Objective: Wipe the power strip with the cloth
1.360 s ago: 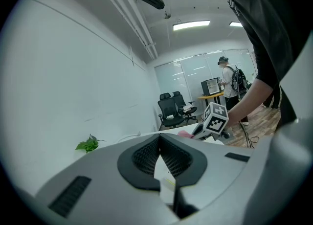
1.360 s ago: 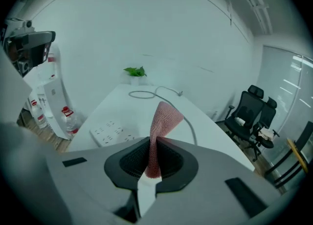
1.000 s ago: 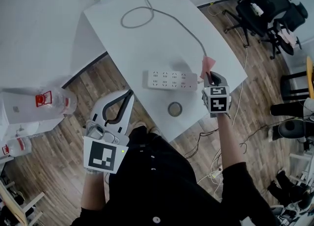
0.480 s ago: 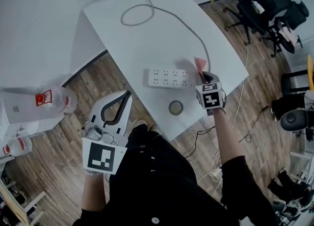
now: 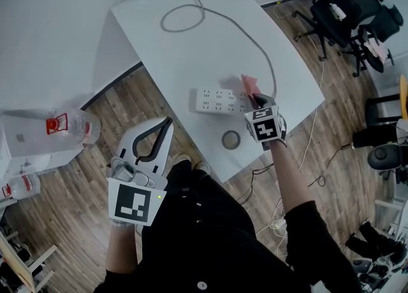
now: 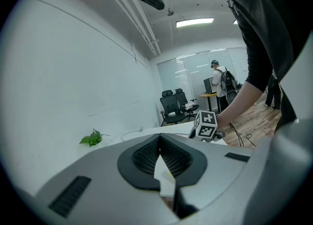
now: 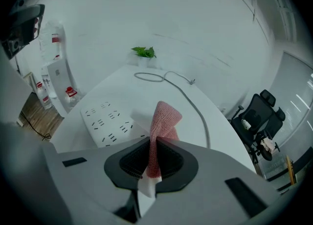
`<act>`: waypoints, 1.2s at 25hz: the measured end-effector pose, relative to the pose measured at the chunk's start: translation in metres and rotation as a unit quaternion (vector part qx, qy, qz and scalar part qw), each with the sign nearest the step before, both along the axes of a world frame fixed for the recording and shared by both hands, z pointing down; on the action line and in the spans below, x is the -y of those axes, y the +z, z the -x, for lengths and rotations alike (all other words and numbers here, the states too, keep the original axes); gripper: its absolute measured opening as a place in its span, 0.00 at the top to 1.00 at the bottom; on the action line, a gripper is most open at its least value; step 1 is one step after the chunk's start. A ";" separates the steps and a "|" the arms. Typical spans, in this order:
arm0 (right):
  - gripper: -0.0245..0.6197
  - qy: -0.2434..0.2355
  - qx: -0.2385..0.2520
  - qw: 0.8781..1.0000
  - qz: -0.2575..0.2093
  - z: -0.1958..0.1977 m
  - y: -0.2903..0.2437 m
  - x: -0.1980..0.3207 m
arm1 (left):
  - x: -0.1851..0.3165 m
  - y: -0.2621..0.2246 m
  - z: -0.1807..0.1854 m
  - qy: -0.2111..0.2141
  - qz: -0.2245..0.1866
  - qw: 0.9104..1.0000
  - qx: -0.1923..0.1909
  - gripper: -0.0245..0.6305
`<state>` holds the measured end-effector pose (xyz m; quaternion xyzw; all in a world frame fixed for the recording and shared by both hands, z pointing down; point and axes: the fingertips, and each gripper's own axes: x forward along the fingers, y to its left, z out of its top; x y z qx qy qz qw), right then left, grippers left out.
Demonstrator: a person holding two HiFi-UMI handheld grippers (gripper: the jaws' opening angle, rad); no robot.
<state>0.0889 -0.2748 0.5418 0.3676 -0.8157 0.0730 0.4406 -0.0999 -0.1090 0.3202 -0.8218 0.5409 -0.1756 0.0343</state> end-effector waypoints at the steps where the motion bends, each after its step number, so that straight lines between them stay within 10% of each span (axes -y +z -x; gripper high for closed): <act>1: 0.89 -0.007 0.000 1.000 -0.001 0.005 0.000 -0.001 | 0.000 0.000 0.001 -0.001 0.000 1.000 0.000 0.94; 30: 0.89 -0.173 0.004 0.985 0.013 0.151 0.005 -0.042 | -0.018 0.002 0.044 -0.047 -0.006 0.999 0.000 0.94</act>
